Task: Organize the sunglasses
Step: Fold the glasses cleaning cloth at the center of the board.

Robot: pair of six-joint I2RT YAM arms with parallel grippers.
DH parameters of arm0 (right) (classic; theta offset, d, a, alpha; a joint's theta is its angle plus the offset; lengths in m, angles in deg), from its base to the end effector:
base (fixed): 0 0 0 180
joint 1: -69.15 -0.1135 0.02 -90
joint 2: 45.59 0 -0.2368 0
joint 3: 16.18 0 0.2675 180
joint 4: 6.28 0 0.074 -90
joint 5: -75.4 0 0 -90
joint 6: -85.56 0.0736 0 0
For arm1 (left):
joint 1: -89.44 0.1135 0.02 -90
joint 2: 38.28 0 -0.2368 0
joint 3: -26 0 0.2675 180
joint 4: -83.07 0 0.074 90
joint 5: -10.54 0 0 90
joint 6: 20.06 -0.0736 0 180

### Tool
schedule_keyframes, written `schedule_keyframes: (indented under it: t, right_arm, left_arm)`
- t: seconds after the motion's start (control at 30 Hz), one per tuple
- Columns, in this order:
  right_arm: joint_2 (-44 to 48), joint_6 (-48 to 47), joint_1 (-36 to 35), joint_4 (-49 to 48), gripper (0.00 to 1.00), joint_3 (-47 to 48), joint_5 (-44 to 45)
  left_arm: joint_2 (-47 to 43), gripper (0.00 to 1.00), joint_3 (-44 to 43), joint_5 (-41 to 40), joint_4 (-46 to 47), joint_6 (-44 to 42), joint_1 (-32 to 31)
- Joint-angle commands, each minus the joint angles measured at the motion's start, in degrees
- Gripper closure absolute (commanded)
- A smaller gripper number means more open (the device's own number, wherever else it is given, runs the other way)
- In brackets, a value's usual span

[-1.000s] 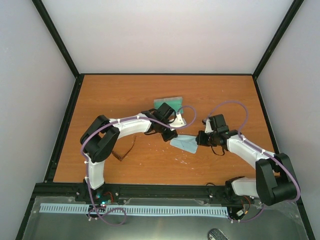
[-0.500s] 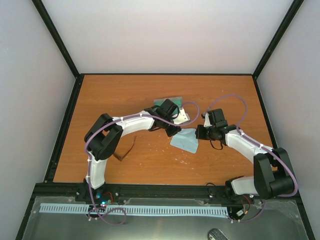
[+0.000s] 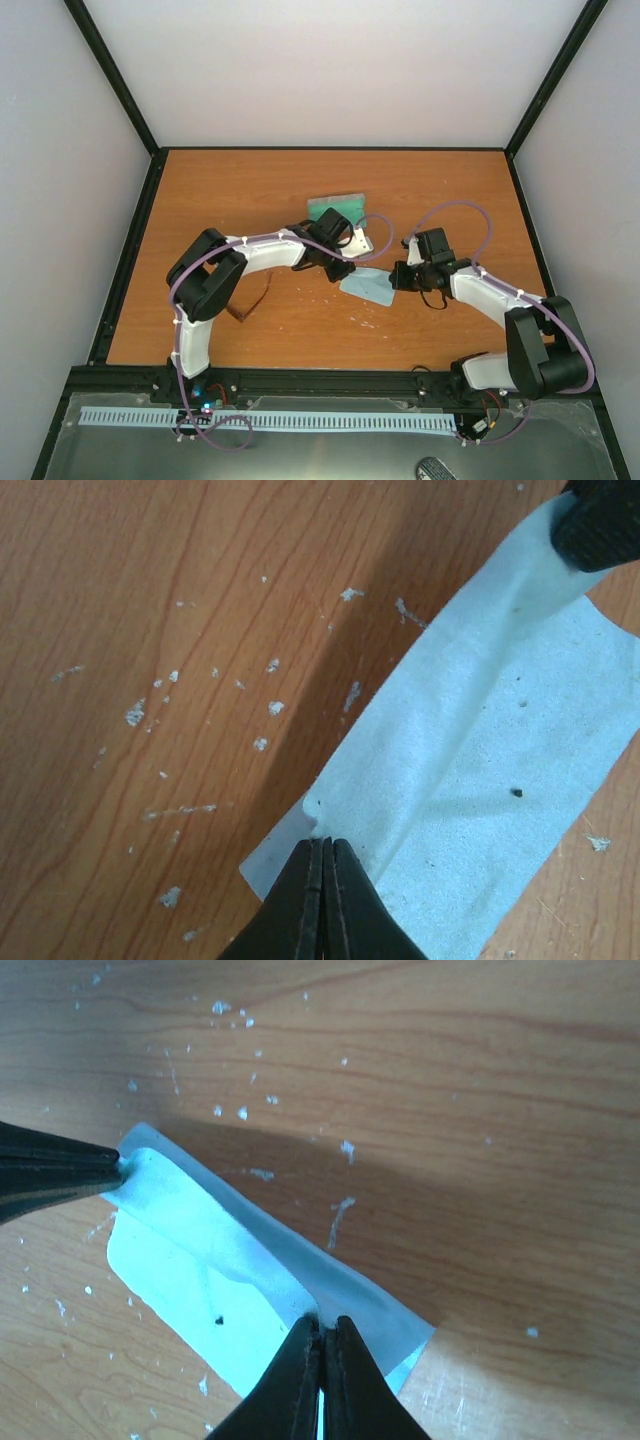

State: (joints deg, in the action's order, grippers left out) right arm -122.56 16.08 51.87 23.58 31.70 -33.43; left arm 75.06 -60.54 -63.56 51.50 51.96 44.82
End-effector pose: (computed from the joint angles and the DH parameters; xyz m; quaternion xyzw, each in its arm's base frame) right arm 0.2550 0.1042 0.0911 -0.0169 0.9514 0.2346 0.1988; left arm 0.2908 -0.3153 0.0870 0.5273 0.7946 -0.1917 0.2320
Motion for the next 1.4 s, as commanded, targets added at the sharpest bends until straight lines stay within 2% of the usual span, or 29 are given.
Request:
schedule_keyframes:
  t: [0.0, 0.3, 0.6, 0.77, 1.1, 1.23, 1.37]
  right_arm:
    - [2.0, -0.3, 0.3, -1.3, 0.97, -2.1, -2.6]
    - [3.0, 0.3, 0.2, -3.1, 0.97, -5.2, -6.1]
    - [2.7, 0.7, 0.3, -4.5, 0.91, -6.9, -9.1]
    - [3.2, 0.7, 0.3, -4.1, 0.85, -7.1, -10.0]
    - [5.3, 2.0, 0.2, -4.1, 0.78, -9.1, -11.5]
    - [6.6, 2.5, 0.2, -3.5, 0.69, -9.4, -11.2]
    - [7.5, 3.4, 0.2, -3.5, 0.65, -10.0, -10.9]
  left_arm:
    - [-2.8, 0.99, 0.9, 1.0, 2.8, 0.7, 0.3]
    - [-3.3, 0.98, 2.1, 2.6, 3.2, 2.5, 0.3]
    - [-4.9, 0.97, 5.0, 4.2, 3.6, 3.7, 0.2]
    - [-6.6, 0.97, 7.7, 4.9, 4.1, 4.2, 0.3]
    - [-8.4, 0.95, 10.1, 6.0, 5.2, 4.6, 0.0]
    - [-8.7, 0.95, 10.5, 6.7, 5.6, 4.9, -0.3]
    - [-8.9, 0.92, 10.8, 6.8, 5.6, 4.9, -0.7]
